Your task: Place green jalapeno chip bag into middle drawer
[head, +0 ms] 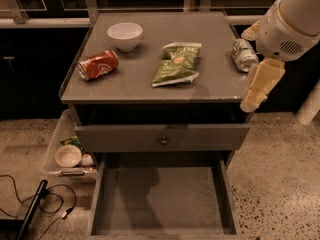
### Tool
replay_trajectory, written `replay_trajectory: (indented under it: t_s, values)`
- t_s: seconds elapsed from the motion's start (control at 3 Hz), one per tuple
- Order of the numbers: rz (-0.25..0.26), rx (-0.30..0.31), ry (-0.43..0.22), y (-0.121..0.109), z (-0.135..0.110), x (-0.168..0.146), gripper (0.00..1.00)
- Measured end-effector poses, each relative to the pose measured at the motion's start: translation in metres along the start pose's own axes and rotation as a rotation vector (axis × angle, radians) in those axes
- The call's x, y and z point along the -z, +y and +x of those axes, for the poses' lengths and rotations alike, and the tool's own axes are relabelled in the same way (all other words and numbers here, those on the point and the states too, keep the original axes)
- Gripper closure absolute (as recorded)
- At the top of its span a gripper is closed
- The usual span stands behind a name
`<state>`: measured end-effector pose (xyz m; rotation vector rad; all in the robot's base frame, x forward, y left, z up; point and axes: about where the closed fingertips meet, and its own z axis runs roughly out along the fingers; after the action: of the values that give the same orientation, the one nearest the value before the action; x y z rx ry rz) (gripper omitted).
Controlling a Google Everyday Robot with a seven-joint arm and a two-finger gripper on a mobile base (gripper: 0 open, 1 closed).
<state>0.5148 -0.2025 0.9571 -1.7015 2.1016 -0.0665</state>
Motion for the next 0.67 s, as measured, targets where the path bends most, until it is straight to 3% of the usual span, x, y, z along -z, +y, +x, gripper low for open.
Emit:
replay_trajectory:
  t_s: [0.33, 0.67]
  values:
    - [0.003, 0.003, -0.01, -0.004, 0.0, -0.006, 0.0]
    - [0.026, -0.042, -0.119, -0.034, -0.008, -0.03, 0.0]
